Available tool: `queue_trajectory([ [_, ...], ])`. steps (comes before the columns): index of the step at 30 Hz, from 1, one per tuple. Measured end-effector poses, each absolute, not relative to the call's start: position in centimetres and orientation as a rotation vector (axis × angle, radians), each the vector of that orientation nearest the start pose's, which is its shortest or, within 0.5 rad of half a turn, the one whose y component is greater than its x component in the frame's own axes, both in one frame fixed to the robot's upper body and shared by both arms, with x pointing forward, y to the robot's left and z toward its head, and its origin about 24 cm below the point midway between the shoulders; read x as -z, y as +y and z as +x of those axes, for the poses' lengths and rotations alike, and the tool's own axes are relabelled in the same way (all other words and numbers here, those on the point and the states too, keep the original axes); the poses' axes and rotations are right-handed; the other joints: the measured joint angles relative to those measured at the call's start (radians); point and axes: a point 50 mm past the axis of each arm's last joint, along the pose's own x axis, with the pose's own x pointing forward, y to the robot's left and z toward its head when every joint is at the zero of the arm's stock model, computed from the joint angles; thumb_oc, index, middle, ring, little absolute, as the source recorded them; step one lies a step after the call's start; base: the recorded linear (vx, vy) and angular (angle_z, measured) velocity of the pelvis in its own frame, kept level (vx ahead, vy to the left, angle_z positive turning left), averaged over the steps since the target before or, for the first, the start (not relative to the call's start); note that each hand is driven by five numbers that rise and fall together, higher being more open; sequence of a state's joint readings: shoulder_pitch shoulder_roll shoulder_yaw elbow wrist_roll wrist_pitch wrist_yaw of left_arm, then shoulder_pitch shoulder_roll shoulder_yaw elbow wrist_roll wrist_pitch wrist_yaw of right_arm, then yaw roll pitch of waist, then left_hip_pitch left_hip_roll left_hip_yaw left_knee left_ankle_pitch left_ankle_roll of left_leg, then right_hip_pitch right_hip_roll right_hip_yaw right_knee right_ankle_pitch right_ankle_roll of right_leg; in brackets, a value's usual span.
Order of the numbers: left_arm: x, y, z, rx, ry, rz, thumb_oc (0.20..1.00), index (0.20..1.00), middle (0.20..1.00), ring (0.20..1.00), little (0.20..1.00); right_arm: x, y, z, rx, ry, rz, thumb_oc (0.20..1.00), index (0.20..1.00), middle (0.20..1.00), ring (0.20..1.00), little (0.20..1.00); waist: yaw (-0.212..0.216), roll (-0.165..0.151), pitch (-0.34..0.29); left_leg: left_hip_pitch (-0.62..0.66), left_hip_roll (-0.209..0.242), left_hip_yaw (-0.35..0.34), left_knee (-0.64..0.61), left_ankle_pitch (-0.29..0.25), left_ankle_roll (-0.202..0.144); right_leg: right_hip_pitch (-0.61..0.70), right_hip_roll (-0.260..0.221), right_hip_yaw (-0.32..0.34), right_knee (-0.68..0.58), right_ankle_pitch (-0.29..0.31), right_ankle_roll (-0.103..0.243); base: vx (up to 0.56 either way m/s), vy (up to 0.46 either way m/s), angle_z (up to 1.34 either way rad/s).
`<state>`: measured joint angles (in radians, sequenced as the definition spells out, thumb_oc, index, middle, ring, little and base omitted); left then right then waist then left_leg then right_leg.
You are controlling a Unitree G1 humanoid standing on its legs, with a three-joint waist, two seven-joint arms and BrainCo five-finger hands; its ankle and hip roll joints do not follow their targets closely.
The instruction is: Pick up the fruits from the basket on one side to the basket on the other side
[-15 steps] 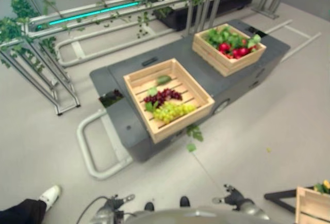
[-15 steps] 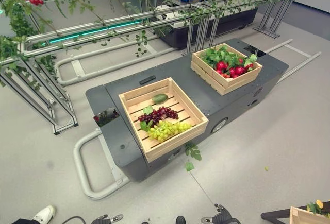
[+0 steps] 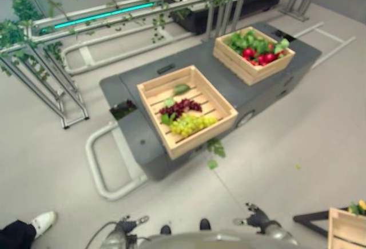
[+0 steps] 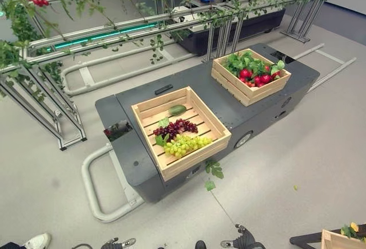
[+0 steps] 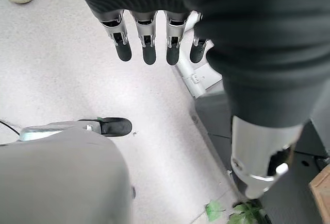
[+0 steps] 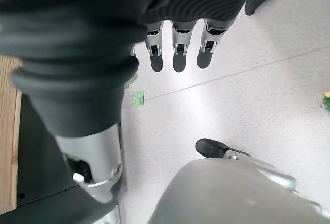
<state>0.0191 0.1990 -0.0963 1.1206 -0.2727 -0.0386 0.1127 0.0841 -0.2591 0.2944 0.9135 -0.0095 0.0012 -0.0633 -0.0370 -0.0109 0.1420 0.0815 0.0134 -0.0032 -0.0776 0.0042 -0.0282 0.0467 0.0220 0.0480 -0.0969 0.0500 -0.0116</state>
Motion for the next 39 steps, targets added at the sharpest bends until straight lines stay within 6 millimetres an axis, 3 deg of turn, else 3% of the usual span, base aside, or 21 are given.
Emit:
queue_trajectory([
  [5, 13.8, 21.9, 13.5, -0.297, 0.904, -0.017, 1.000, 1.000, 1.000, 1.000, 1.000, 14.0, -22.2, 11.9, -0.075, 0.986, -0.431, 1.000, 1.000, 1.000, 1.000, 1.000, 0.000, 0.028, 0.033, -0.019, -0.001, 0.000, 0.014, 0.002, -0.002, -0.006, -0.002, -0.009, 0.000, 0.001, 0.000, -0.07, -0.044, 0.10],
  [10, 9.6, 21.4, 17.6, -0.288, 0.611, -0.112, 1.000, 1.000, 1.000, 1.000, 1.000, 13.0, -24.2, 12.7, -0.046, 0.953, -0.489, 1.000, 1.000, 1.000, 1.000, 1.000, -0.001, 0.055, 0.101, -0.085, -0.005, 0.000, 0.081, 0.001, -0.009, -0.034, -0.009, -0.033, 0.000, 0.003, -0.001, -0.14, -0.044, 0.18],
  [11, 8.8, 21.4, 18.5, -0.286, 0.566, -0.134, 1.000, 1.000, 1.000, 1.000, 1.000, 12.8, -24.7, 13.1, -0.036, 0.944, -0.498, 1.000, 1.000, 1.000, 1.000, 1.000, 0.004, 0.060, 0.113, -0.135, -0.014, -0.009, 0.141, 0.000, -0.018, -0.051, -0.014, -0.047, 0.010, 0.006, -0.006, -0.08, -0.036, 0.30],
  [13, 7.7, 21.3, 19.7, -0.275, 0.503, -0.154, 1.000, 1.000, 1.000, 1.000, 1.000, 12.5, -25.1, 13.6, -0.008, 0.930, -0.488, 1.000, 1.000, 1.000, 1.000, 1.000, 0.004, 0.034, 0.142, -0.199, -0.044, -0.016, 0.241, 0.022, -0.059, -0.053, -0.047, -0.058, 0.013, 0.005, -0.015, -0.05, -0.068, 0.27],
  [14, 7.1, 21.0, 20.2, -0.274, 0.472, -0.193, 1.000, 1.000, 1.000, 1.000, 1.000, 12.3, -25.6, 13.9, 0.006, 0.925, -0.496, 1.000, 1.000, 1.000, 1.000, 1.000, 0.022, 0.029, 0.161, -0.229, -0.064, -0.031, 0.308, 0.049, -0.094, -0.048, -0.059, -0.071, 0.023, 0.008, -0.012, -0.01, -0.069, 0.29],
  [16, 5.8, 20.7, 21.1, -0.251, 0.409, -0.211, 1.000, 1.000, 1.000, 1.000, 1.000, 12.2, -25.8, 14.1, 0.016, 0.928, -0.498, 1.000, 1.000, 1.000, 1.000, 1.000, 0.027, 0.025, 0.179, -0.278, -0.077, -0.055, 0.383, 0.044, -0.117, -0.021, -0.079, -0.082, 0.006, 0.005, -0.029, 0.08, -0.005, 0.38],
  [18, 5.7, 20.8, 21.2, -0.251, 0.400, -0.208, 1.000, 1.000, 1.000, 1.000, 1.000, 12.3, -25.8, 14.2, 0.025, 0.935, -0.495, 1.000, 1.000, 1.000, 1.000, 1.000, 0.030, 0.021, 0.187, -0.284, -0.062, -0.059, 0.302, 0.039, -0.115, -0.016, -0.083, -0.084, 0.006, 0.001, -0.035, 0.13, 0.007, 0.20],
  [20, 5.5, 20.9, 21.3, -0.253, 0.395, -0.204, 1.000, 1.000, 1.000, 1.000, 1.000, 12.5, -25.9, 15.1, 0.040, 0.952, -0.502, 1.000, 1.000, 1.000, 1.000, 1.000, 0.030, 0.031, 0.193, -0.291, -0.013, -0.068, 0.159, 0.052, -0.121, -0.016, -0.070, -0.082, 0.006, -0.002, -0.038, 0.16, 0.030, 0.04],
  [21, 5.2, 20.8, 21.7, -0.249, 0.381, -0.206, 1.000, 1.000, 1.000, 1.000, 1.000, 12.4, -26.1, 15.5, 0.053, 0.949, -0.508, 1.000, 1.000, 1.000, 1.000, 1.000, 0.034, 0.051, 0.204, -0.309, 0.029, -0.075, 0.088, 0.054, -0.119, -0.004, -0.056, -0.082, 0.006, -0.003, -0.040, 0.18, 0.018, 0.04],
  [22, 5.1, 20.8, 21.8, -0.251, 0.379, -0.207, 1.000, 1.000, 1.000, 1.000, 1.000, 12.3, -26.2, 15.6, 0.060, 0.948, -0.511, 1.000, 1.000, 1.000, 1.000, 1.000, 0.035, 0.046, 0.209, -0.323, 0.042, -0.085, 0.081, 0.055, -0.120, -0.001, -0.054, -0.081, 0.006, -0.007, -0.039, 0.22, 0.028, -0.02],
  [23, 4.8, 20.7, 22.0, -0.251, 0.366, -0.215, 1.000, 1.000, 1.000, 1.000, 1.000, 12.5, -26.3, 15.6, 0.067, 0.960, -0.514, 1.000, 1.000, 1.000, 1.000, 1.000, 0.045, 0.054, 0.209, -0.337, 0.064, -0.082, 0.027, 0.055, -0.120, 0.008, -0.047, -0.076, 0.005, -0.019, -0.026, 0.10, 0.011, -0.14],
  [26, 4.0, 20.6, 22.0, -0.242, 0.327, -0.220, 1.000, 1.000, 1.000, 1.000, 1.000, 12.8, -26.3, 15.0, 0.073, 0.989, -0.511, 1.000, 1.000, 1.000, 1.000, 1.000, 0.065, 0.060, 0.214, -0.334, 0.085, -0.078, 0.039, 0.054, -0.120, 0.051, -0.040, -0.056, 0.000, -0.049, 0.006, 0.13, 0.095, -0.33],
  [27, 3.4, 20.4, 22.0, -0.239, 0.305, -0.226, 1.000, 1.000, 1.000, 1.000, 1.000, 13.2, -26.8, 14.0, 0.084, 1.030, -0.520, 1.000, 1.000, 1.000, 1.000, 1.000, 0.078, 0.079, 0.202, -0.308, 0.096, -0.079, 0.037, 0.040, -0.127, 0.059, -0.032, -0.032, 0.000, -0.065, 0.028, 0.12, 0.125, -0.58],
  [28, 2.9, 20.6, 22.3, -0.237, 0.280, -0.225, 1.000, 1.000, 1.000, 1.000, 1.000, 13.4, -26.7, 13.9, 0.091, 1.045, -0.521, 1.000, 1.000, 1.000, 1.000, 1.000, 0.094, 0.081, 0.198, -0.299, 0.090, -0.084, 0.029, 0.098, -0.115, 0.067, -0.033, -0.012, 0.000, -0.073, 0.043, 0.12, 0.145, -0.73],
  [30, 0.8, 21.3, 23.3, -0.232, 0.193, -0.203, 1.000, 1.000, 1.000, 1.000, 1.000, 14.2, -25.6, 13.1, 0.073, 1.081, -0.497, 1.000, 1.000, 1.000, 1.000, 1.000, 0.119, 0.036, 0.194, -0.306, 0.056, -0.037, 0.040, 0.136, -0.079, 0.054, -0.075, -0.001, 0.001, -0.089, 0.072, 0.12, 0.178, -0.46],
  [31, -0.4, 21.9, 24.0, -0.229, 0.148, -0.183, 1.000, 1.000, 1.000, 1.000, 1.000, 14.4, -25.0, 13.0, 0.062, 1.083, -0.485, 1.000, 1.000, 1.000, 1.000, 1.000, 0.120, 0.027, 0.191, -0.304, 0.036, -0.022, 0.043, 0.189, -0.039, 0.064, -0.095, -0.007, 0.004, -0.093, 0.101, 0.09, 0.138, -0.08],
  [32, -0.8, 22.3, 24.1, -0.233, 0.134, -0.170, 1.000, 1.000, 1.000, 1.000, 1.000, 14.5, -24.8, 13.1, 0.061, 1.086, -0.477, 1.000, 1.000, 1.000, 1.000, 1.000, 0.126, 0.018, 0.189, -0.301, 0.019, -0.013, 0.048, 0.197, -0.007, 0.069, -0.114, -0.012, 0.006, -0.103, 0.120, 0.18, 0.219, 0.01],
  [34, -2.7, 22.9, 24.9, -0.229, 0.058, -0.144, 1.000, 1.000, 1.000, 1.000, 1.000, 14.4, -24.3, 13.6, 0.061, 1.070, -0.457, 1.000, 1.000, 1.000, 1.000, 1.000, 0.129, 0.006, 0.184, -0.297, -0.013, -0.002, 0.049, 0.183, 0.010, 0.074, -0.147, -0.030, 0.006, -0.106, 0.129, 0.18, 0.210, 0.04],
  [36, -3.6, 23.3, 25.0, -0.227, 0.026, -0.123, 1.000, 1.000, 1.000, 1.000, 1.000, 14.3, -23.7, 14.2, 0.054, 1.050, -0.443, 1.000, 1.000, 1.000, 1.000, 1.000, 0.137, -0.005, 0.180, -0.279, -0.029, 0.008, 0.055, 0.166, 0.017, 0.093, -0.163, -0.038, 0.007, -0.107, 0.140, 0.19, 0.210, -0.01],
  [39, -4.5, 24.0, 25.0, -0.212, 0.003, -0.067, 1.000, 1.000, 1.000, 1.000, 1.000, 14.2, -22.4, 15.5, 0.028, 1.015, -0.425, 1.000, 1.000, 1.000, 1.000, 1.000, 0.147, -0.053, 0.144, -0.267, -0.032, 0.028, 0.042, 0.149, 0.016, 0.088, -0.170, -0.041, 0.008, -0.112, 0.146, 0.13, 0.140, -0.16],
])
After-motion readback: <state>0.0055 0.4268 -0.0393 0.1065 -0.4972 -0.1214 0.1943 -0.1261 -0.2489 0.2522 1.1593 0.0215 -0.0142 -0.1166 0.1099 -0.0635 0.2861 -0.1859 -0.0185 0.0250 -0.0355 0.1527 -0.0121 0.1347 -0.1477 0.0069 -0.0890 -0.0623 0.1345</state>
